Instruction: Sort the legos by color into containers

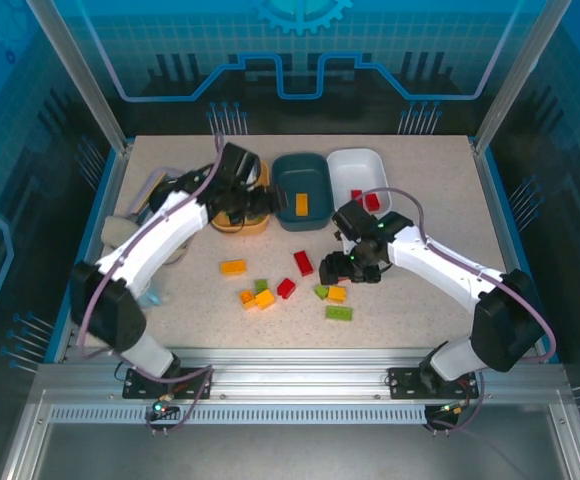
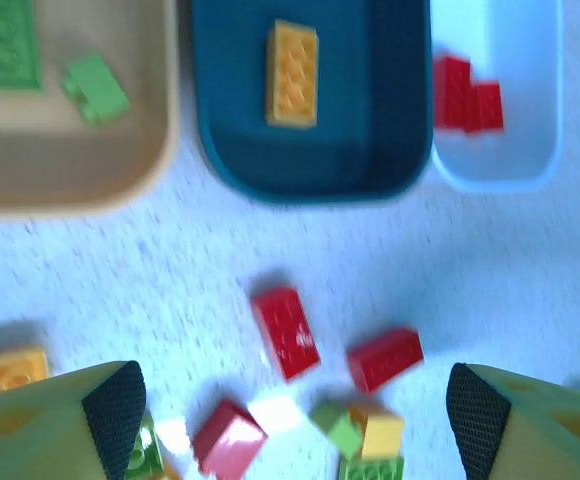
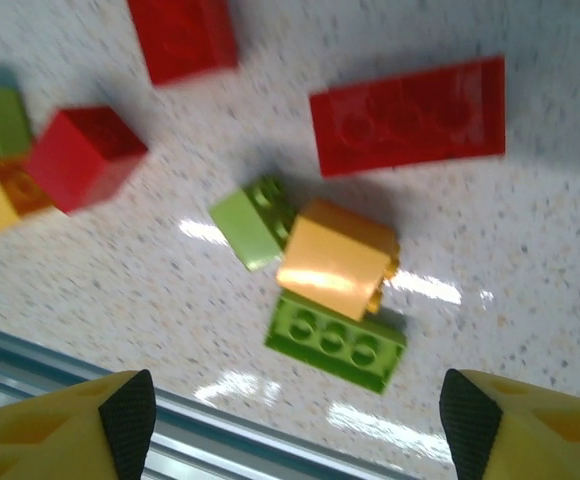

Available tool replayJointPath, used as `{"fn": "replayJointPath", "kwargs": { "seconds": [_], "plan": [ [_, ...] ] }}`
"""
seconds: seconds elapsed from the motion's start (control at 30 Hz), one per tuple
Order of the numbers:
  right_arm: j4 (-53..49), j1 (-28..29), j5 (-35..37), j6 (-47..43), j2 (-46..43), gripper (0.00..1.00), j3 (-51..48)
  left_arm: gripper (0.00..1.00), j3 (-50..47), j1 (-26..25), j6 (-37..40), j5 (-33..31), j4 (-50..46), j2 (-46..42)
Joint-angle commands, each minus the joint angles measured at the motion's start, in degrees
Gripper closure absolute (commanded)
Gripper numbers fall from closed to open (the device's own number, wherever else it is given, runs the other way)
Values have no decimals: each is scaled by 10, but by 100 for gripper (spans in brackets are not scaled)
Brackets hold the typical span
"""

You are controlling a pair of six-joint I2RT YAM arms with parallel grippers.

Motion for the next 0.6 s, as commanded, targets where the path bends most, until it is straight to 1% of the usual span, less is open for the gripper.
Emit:
{"fn": "replayJointPath", "kwargs": {
  "seconds": [0.0, 0.07, 0.17, 0.3, 0.4, 0.57],
  "plan": [
    [-33, 28, -14, -34, 15, 23, -8, 18, -102, -19, -18, 54, 30, -63],
    [-37, 50, -6, -38, 26, 21, -18, 18, -155, -21, -23, 69, 36, -111],
    [-1, 63, -10, -29, 36, 19, -47, 17, -215, -21, -23, 92, 41, -172],
    [28, 60, 10, -22, 71, 18, -40, 17, -273, -23, -23, 117, 39, -236],
    [48, 50, 15, -19, 92, 18, -34, 16, -304, -23, -31, 121, 35, -272],
    [65, 39, 13, -19, 130, 23, -26, 16, -332, -22, -53, 119, 43, -299]
  ]
}}
